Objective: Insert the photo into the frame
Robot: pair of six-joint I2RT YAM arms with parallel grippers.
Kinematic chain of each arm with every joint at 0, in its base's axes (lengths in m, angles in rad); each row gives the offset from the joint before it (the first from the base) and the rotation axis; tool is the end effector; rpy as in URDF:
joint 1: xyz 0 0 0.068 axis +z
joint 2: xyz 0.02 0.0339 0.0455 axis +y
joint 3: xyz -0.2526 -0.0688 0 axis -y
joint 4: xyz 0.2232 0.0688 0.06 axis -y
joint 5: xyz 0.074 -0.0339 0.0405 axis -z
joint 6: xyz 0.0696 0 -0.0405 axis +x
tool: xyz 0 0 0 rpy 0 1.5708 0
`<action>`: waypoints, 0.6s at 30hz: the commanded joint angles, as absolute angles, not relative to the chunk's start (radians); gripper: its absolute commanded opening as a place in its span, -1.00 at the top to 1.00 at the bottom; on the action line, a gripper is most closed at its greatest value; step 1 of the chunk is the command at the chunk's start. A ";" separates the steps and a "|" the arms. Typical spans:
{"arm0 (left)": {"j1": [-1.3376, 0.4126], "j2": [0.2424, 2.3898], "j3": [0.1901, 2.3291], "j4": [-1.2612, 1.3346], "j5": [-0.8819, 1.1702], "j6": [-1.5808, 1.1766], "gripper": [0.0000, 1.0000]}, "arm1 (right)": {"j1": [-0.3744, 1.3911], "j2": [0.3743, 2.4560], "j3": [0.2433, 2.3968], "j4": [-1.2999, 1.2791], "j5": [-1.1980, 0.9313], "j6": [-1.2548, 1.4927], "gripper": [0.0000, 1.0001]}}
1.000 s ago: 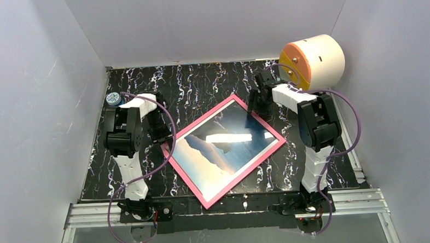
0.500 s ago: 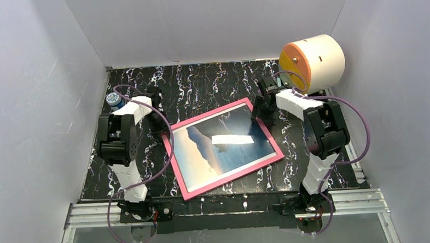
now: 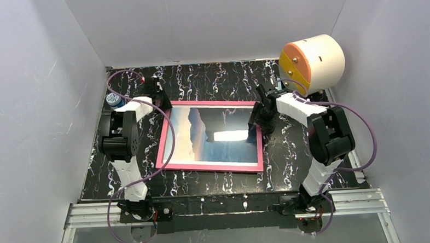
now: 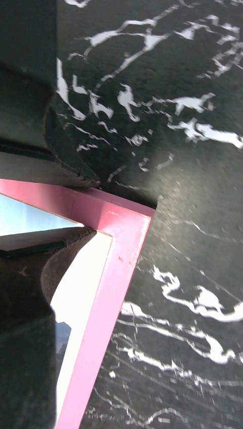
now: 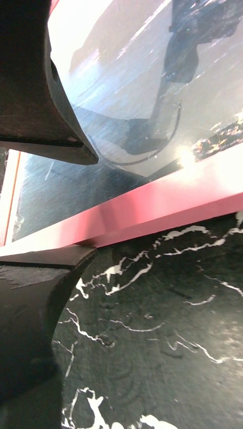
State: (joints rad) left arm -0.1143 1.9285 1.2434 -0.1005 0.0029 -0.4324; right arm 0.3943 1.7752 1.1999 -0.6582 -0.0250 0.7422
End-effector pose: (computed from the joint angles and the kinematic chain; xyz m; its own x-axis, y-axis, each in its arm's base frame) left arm 0.4180 -0.0482 0.1538 -0.6866 -0.3430 -0.6410 -0.1890 0.9356 -0.2981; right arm 0.3120 0.1317 0.1543 -0.9068 0.3545 -0.2279 0.3002 0.9229 0.2411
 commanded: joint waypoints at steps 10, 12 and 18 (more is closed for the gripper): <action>-0.090 1.702 1.243 -0.255 0.080 -0.310 -0.15 | 0.410 1.675 1.294 -0.650 0.057 0.836 -0.43; -0.084 1.691 1.254 -0.283 0.058 -0.307 -0.21 | 0.401 1.691 1.319 -0.640 0.058 0.825 -0.43; -0.080 1.626 1.270 -0.464 0.040 -0.379 -0.26 | 0.397 1.801 1.492 -0.539 -0.033 0.713 -0.43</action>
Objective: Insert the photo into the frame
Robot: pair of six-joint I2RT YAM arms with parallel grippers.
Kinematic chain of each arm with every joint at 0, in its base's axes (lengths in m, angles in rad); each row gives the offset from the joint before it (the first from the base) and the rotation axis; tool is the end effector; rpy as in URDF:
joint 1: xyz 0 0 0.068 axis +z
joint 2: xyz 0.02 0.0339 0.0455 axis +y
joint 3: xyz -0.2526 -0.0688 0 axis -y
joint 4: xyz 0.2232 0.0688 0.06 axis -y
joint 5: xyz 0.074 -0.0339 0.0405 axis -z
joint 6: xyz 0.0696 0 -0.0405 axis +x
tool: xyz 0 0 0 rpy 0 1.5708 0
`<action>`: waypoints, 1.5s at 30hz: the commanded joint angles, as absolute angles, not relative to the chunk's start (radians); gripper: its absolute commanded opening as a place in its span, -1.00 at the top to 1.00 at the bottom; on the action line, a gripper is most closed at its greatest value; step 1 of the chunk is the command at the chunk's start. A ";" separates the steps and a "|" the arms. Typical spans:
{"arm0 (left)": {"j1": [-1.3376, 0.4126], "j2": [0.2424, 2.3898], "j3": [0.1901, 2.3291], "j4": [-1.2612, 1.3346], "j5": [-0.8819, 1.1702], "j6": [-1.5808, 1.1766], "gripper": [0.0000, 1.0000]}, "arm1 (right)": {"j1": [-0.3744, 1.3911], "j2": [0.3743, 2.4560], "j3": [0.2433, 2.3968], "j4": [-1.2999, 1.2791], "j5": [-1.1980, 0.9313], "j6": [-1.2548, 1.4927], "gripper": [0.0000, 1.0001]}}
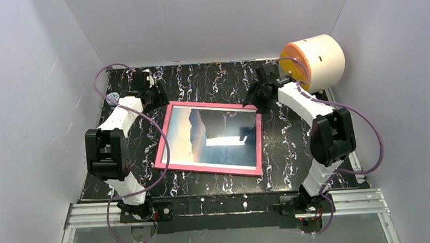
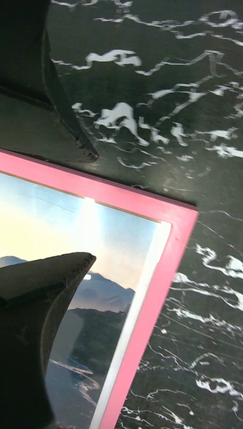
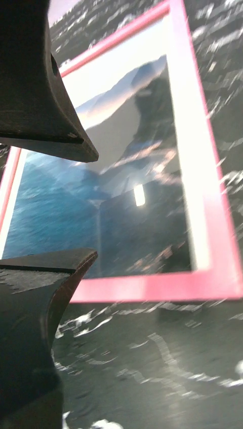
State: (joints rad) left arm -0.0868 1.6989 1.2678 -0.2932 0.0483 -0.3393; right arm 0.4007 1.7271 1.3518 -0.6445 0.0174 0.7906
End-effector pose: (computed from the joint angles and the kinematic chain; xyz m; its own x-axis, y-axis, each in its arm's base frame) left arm 0.3859 -0.0370 0.2302 -0.6633 -0.2760 -0.6956 -0.1041 0.9545 -0.2794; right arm 0.3358 0.1409 0.2147 -0.8231 0.4231 -0.3788 0.2892 0.8863 0.3617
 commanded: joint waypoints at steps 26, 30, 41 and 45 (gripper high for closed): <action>-0.373 1.155 0.600 -0.611 0.332 -0.712 -0.97 | 0.394 2.337 1.957 -0.379 -0.306 0.529 -0.45; -0.373 1.215 0.602 -0.493 0.324 -0.806 -0.96 | 0.393 2.334 1.940 -0.418 -0.334 0.507 -0.45; -0.350 1.394 0.736 -0.399 0.230 -0.810 -0.93 | 0.379 2.286 1.779 -0.466 -0.481 0.483 -0.46; -0.300 1.442 0.811 -0.400 0.224 -0.775 -0.93 | 0.377 2.244 1.717 -0.485 -0.484 0.467 -0.46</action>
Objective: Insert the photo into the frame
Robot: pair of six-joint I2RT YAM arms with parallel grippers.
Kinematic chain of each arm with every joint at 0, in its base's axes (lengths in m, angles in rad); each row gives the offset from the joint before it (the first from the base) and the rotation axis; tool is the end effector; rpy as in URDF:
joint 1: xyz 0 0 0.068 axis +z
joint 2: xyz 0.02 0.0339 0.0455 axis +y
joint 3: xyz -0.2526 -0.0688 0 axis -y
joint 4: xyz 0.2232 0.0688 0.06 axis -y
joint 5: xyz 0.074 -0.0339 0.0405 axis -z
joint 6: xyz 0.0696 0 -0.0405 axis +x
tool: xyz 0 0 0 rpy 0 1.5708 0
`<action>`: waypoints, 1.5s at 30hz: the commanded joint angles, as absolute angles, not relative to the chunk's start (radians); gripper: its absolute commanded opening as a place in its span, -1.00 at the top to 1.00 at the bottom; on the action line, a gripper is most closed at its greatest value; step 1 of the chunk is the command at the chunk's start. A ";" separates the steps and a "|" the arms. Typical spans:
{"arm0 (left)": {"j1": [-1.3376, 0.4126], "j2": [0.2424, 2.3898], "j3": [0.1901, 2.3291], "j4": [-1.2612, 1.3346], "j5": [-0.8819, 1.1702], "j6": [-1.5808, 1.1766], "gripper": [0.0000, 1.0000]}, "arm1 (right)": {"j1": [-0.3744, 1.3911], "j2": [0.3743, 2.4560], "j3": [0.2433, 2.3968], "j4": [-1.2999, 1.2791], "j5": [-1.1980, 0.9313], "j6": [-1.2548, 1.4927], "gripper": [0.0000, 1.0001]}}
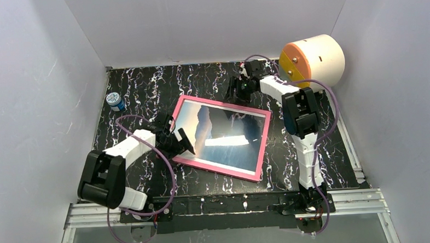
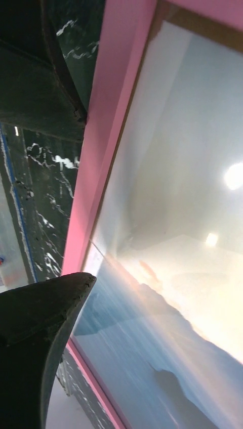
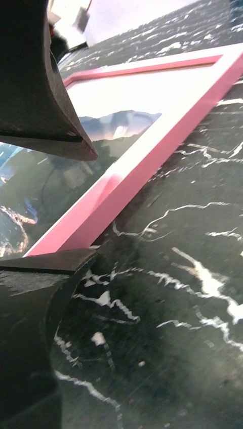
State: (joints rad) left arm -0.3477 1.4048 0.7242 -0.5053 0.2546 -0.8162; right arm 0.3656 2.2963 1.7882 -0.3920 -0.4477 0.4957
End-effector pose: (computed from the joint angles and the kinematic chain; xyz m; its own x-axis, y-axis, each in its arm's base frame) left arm 0.2221 -0.0991 0.1378 -0.9019 -0.4231 -0.0871 -0.3481 0.8313 -0.4334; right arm 0.4532 0.2057 0.1392 -0.9164 0.1083 -0.3854 -0.1565 0.7891 0.5939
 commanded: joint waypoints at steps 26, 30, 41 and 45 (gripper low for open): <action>-0.096 1.900 1.295 -0.281 0.321 -0.612 -0.43 | 0.489 2.002 1.340 -0.368 -0.437 0.725 0.45; -0.076 1.920 1.302 -0.290 0.328 -0.586 -0.47 | 0.524 1.998 1.339 -0.422 -0.414 0.823 0.47; -0.065 1.978 1.407 -0.357 0.327 -0.542 -0.58 | 0.529 1.941 1.377 -0.505 -0.277 0.864 0.32; -0.056 1.942 1.458 -0.469 0.172 -0.505 -0.77 | 0.505 1.886 1.412 -0.537 -0.190 0.831 0.00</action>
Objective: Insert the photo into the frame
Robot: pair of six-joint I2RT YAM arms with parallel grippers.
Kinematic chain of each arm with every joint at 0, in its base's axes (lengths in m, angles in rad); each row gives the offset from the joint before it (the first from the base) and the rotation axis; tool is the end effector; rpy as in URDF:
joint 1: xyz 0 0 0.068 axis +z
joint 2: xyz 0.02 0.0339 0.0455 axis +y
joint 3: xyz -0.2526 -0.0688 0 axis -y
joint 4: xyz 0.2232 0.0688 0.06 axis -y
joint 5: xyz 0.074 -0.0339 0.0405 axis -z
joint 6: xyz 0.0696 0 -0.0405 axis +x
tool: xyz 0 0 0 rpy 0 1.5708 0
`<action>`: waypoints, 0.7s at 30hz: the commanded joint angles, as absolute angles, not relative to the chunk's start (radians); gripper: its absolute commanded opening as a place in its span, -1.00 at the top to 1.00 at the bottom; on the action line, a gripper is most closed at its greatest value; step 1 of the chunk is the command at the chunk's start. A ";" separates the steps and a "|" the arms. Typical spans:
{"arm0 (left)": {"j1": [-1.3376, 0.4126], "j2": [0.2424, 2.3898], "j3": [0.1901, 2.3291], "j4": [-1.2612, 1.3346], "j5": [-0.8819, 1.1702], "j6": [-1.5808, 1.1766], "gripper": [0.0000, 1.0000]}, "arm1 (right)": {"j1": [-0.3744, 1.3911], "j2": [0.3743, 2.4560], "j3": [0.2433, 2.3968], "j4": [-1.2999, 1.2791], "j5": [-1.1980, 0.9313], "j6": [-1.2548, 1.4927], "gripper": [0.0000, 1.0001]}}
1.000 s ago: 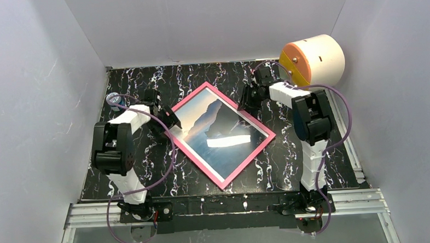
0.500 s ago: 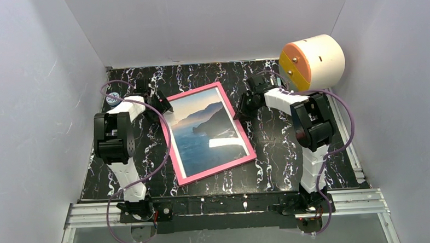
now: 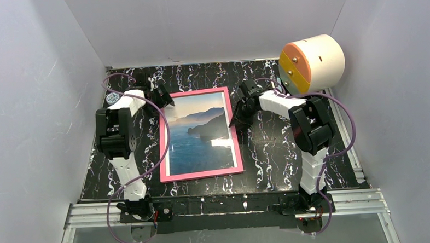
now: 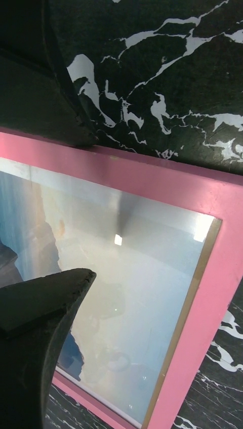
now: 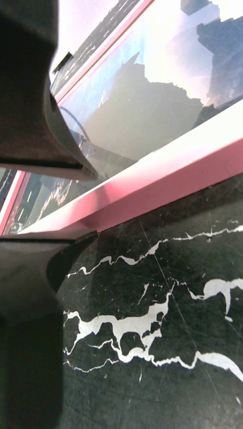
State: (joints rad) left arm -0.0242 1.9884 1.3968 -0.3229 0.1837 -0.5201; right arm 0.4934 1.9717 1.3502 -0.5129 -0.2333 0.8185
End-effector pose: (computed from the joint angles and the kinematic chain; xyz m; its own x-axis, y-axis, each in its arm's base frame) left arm 0.4277 -0.0231 0.1569 -0.7545 -0.4705 -0.4576 -0.2763 0.8601 -0.4288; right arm 0.3402 0.2012 0.1365 -0.9447 0.2985 -0.1358 0.2091 0.8673 0.4518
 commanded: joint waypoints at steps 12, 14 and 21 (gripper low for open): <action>-0.045 1.591 1.470 -0.682 0.014 -0.445 -0.97 | 0.463 1.515 1.378 -0.582 0.257 0.708 -0.48; -0.045 1.503 1.446 -0.729 -0.021 -0.444 -0.97 | 0.462 1.433 1.334 -0.560 0.363 0.689 -0.52; -0.044 1.141 1.375 -0.760 -0.153 -0.379 -0.97 | 0.459 1.223 1.306 -0.624 0.661 0.695 -0.59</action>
State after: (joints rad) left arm -0.0448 1.3186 1.4151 -0.6899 -0.0452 -0.4362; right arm 0.4618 1.2999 1.3083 -0.5777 0.4145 0.7025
